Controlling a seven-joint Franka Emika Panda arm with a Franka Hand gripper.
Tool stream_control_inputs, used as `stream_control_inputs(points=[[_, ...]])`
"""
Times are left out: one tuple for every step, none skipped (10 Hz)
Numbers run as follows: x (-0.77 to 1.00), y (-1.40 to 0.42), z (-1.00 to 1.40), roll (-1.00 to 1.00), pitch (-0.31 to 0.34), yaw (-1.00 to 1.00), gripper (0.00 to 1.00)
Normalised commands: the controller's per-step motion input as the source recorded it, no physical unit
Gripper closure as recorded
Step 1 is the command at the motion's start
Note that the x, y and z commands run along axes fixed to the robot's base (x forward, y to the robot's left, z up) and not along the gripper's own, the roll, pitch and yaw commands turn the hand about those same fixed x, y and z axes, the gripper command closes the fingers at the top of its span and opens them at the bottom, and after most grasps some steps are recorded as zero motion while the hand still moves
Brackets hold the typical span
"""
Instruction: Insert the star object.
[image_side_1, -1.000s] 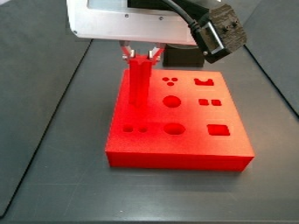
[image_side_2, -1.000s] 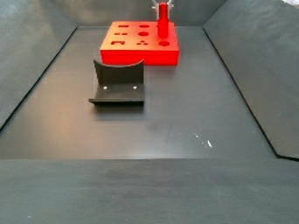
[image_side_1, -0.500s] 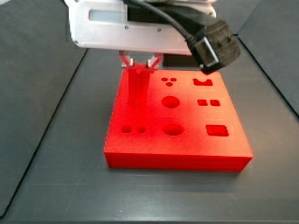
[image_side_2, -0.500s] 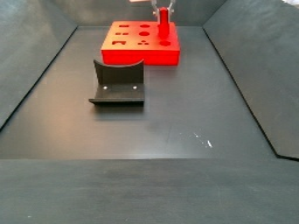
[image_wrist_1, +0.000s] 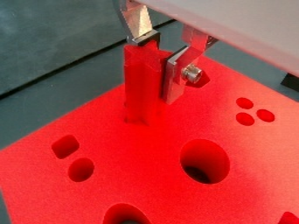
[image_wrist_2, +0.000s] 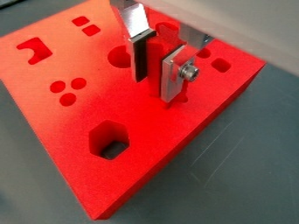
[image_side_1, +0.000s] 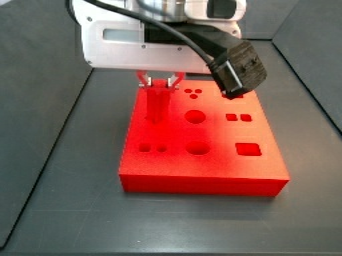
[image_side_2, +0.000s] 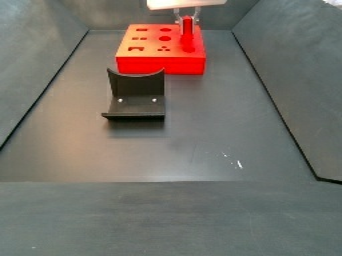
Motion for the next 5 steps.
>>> stream_control_inputs(points=[[-0.34, -0.13, -0.65, 0.18, -0.276, 0.20, 1.00], [-0.27, -0.07, -0.72, 0.07, -0.276, 0.13, 1.00], [-0.17, -0.04, -0.73, 0.03, -0.269, 0.11, 1.00], [0.01, 0.00, -0.31, 0.00, 0.000, 0.00, 1.00], [0.00, 0.00, 0.00, 0.00, 0.000, 0.00, 1.00]])
